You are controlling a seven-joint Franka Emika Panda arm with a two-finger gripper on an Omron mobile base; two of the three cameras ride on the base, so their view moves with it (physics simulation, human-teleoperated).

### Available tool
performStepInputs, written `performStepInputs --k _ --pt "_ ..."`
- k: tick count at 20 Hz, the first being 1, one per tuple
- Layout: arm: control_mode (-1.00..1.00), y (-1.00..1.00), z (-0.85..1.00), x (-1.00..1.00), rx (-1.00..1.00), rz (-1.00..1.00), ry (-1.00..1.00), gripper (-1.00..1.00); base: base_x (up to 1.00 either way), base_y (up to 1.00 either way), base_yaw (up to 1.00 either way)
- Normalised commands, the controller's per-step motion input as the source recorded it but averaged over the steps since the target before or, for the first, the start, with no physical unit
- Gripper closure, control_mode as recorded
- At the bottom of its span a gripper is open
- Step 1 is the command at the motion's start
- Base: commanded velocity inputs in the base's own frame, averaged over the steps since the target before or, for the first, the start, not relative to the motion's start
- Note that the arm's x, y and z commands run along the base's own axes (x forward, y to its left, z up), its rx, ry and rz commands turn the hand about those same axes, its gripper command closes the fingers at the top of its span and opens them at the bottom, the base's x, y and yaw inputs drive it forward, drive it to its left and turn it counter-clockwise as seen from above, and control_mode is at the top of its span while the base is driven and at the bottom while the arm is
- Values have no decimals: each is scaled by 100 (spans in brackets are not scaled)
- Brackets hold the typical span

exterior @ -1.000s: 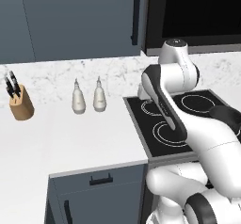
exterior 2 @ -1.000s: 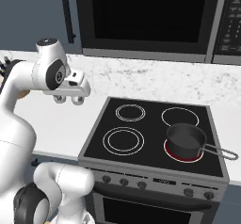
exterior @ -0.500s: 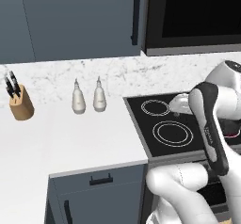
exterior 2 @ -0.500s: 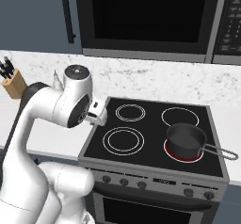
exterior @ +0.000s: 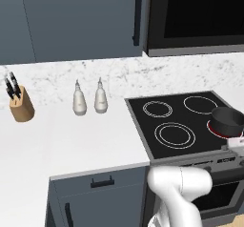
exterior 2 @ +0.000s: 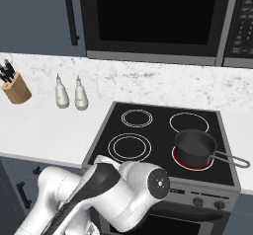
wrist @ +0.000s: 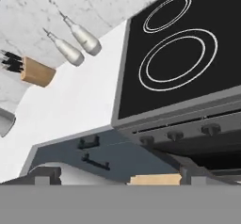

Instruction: Turn off the front right burner of the stove.

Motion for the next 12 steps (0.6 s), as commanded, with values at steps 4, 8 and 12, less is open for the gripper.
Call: performStepInputs --k 4,8,12 --pt "-100 -100 -92 -61 9 4 -40 -100 0 0 0" --pt "-100 -88 -49 -20 -1 12 -47 -100 0 0 0" --pt "-100 -19 -55 -1 -21 6 -47 -100 0 0 0"
